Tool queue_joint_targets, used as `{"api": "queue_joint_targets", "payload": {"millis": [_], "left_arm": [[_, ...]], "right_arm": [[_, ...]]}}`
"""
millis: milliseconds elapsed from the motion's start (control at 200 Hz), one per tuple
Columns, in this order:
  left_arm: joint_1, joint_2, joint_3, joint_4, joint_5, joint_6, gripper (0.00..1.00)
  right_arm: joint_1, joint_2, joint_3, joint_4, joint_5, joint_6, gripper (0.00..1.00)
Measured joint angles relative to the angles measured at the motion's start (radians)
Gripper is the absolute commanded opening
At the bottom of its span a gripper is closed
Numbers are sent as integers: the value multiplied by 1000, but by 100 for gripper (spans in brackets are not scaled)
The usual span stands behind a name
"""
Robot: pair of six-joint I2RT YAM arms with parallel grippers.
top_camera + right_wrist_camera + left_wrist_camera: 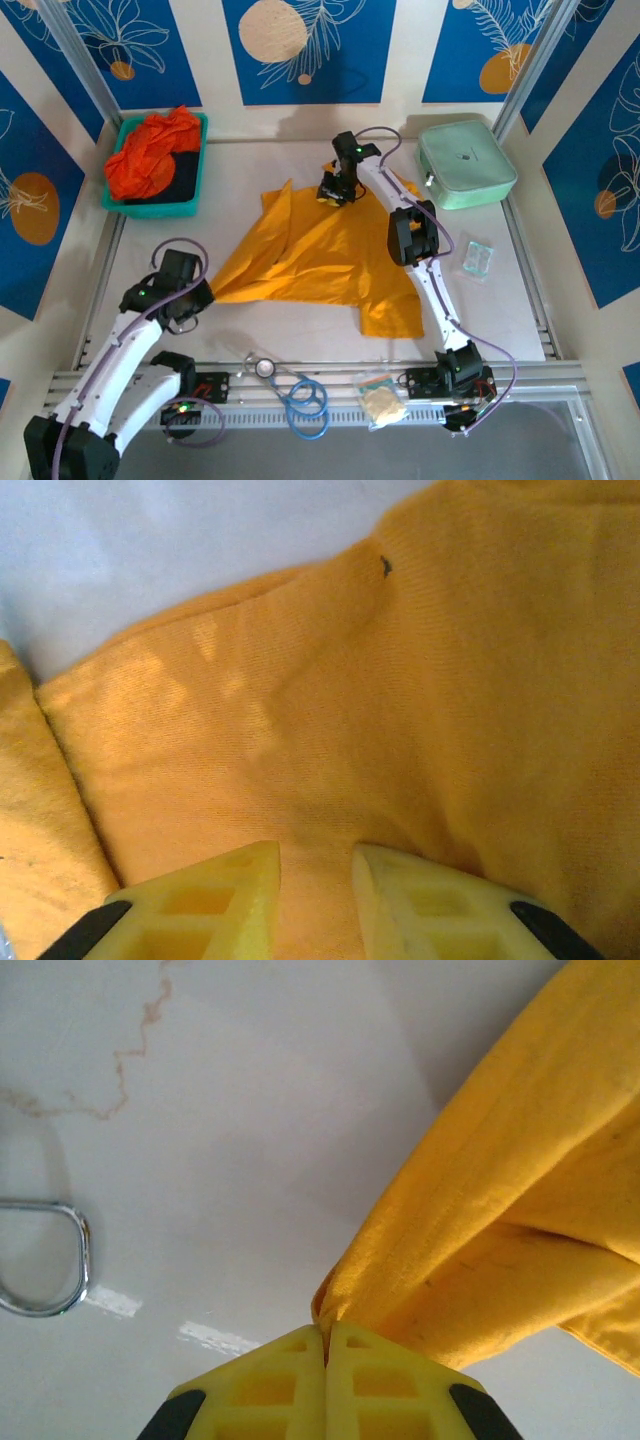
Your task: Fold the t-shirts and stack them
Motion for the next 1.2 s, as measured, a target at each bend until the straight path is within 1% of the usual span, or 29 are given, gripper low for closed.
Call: {"api": "queue_joint_targets", "payload": {"millis": [150, 320, 450, 570, 695, 921, 1086, 1201], "left_arm": [[0, 29, -55, 20, -22, -56, 0], [-1, 23, -118, 58, -78, -125, 0], [-2, -29, -166, 65, -109, -174, 0], [-2, -97, -203, 64, -122, -214, 0], [-2, -135, -235, 69, -120, -243, 0], [-19, -79, -277, 142, -79, -265, 0], [-87, 10, -279, 220, -60, -278, 0], [-161, 85, -252, 263, -61, -280, 0]], "right_arm": [[-2, -11, -22, 18, 3, 16, 37], [-15, -14, -22, 27, 5, 37, 46], [-35, -24, -32, 29, 23, 51, 51], [-54, -47, -71, 37, 41, 71, 52], [-72, -104, -177, 79, 47, 100, 52], [-107, -254, -446, 172, 85, 156, 52], [-134, -341, -595, 217, 124, 175, 52], [-146, -365, -630, 220, 145, 177, 52]]}}
